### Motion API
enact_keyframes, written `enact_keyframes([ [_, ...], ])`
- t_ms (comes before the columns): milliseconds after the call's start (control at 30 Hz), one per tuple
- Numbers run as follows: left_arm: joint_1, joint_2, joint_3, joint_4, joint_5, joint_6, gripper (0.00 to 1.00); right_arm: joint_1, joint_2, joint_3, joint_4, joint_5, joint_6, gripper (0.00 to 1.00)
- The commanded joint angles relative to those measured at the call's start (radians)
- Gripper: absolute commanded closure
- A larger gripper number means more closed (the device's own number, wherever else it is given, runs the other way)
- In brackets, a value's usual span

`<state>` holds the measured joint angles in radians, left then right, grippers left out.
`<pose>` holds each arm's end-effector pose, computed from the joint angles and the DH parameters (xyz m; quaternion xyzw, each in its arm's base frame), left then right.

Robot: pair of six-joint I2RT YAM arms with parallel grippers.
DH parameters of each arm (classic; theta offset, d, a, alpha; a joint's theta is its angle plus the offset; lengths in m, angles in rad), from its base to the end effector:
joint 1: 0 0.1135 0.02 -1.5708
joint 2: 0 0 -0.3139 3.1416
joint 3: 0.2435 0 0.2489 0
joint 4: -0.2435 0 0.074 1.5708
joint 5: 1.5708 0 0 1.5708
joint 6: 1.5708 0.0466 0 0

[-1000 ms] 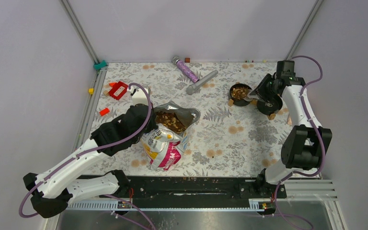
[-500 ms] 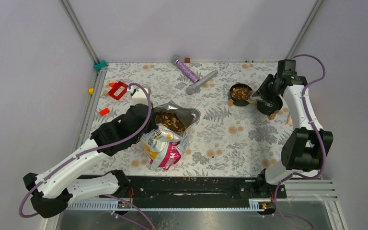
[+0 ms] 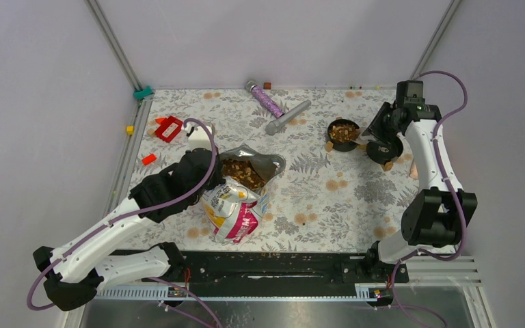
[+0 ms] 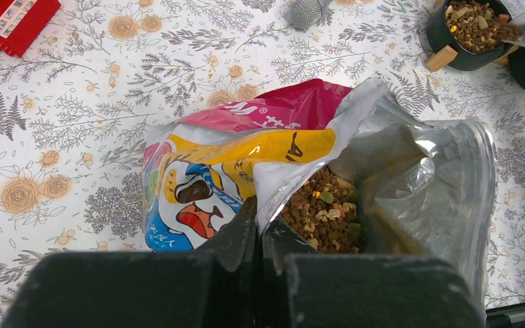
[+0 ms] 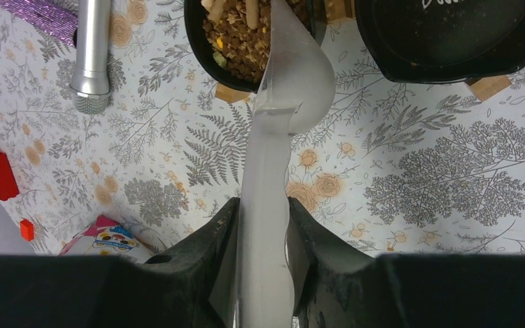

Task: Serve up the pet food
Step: Pour the pet food into the pet food bowl.

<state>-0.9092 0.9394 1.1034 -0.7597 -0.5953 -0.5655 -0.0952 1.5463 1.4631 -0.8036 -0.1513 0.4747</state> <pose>0.1167 -0.1074 0.4024 0.0091 0.8557 -0.1093 0.5057 0.3330 -0.0247 0.3740 0.2398 0.9086 0.1330 0.3150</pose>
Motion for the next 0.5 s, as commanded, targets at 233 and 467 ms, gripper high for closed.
enact_keyframes([
  [233,-0.016,-0.027,0.031,0.096,-0.002,0.000,1.00,0.040,0.008,0.093,-0.021,0.034,-0.036,1.00],
  [467,-0.016,-0.027,0.031,0.097,-0.009,0.000,1.00,0.062,0.012,0.093,-0.009,0.049,-0.078,1.00],
])
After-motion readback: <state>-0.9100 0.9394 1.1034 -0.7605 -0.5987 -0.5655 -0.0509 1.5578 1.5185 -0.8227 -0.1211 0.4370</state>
